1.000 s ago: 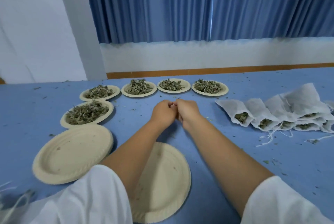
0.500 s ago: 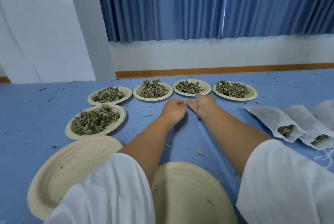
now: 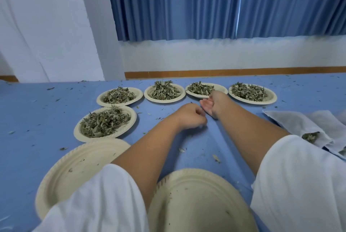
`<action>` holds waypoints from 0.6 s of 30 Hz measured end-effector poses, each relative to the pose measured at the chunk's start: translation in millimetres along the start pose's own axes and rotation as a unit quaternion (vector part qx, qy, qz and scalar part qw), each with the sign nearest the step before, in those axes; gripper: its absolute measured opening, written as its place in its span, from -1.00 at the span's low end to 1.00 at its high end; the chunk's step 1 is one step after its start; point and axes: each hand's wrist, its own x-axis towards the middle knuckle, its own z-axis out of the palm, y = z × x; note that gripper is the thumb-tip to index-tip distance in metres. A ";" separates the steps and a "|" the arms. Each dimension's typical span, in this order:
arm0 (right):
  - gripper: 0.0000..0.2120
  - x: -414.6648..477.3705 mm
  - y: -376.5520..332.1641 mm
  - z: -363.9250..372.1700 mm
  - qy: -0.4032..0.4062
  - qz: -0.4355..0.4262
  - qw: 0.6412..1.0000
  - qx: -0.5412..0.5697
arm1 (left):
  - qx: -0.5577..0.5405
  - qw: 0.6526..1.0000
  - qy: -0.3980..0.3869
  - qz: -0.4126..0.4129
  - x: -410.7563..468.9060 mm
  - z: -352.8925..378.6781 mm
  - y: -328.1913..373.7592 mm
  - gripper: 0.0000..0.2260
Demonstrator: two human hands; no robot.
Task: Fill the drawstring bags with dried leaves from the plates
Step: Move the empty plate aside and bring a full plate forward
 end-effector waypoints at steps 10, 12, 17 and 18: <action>-0.71 -64.9 13.1 -14.7 0.010 0.008 0.996 -0.084 | 0.082 0.972 -0.219 -0.006 -67.8 -17.0 14.8 -0.70; -0.69 -79.6 18.9 -24.2 0.005 0.007 0.996 -0.091 | 0.084 0.966 -0.245 -0.001 -82.2 -16.9 12.3 -0.70; -0.67 -114.3 34.0 -48.6 -0.008 0.003 0.996 -0.088 | 0.117 0.965 -0.234 0.006 -115.1 -12.5 8.4 -0.70; -0.68 -121.7 36.1 -53.1 -0.012 0.001 0.995 -0.096 | 0.121 0.966 -0.228 0.010 -121.0 -10.6 7.8 -0.73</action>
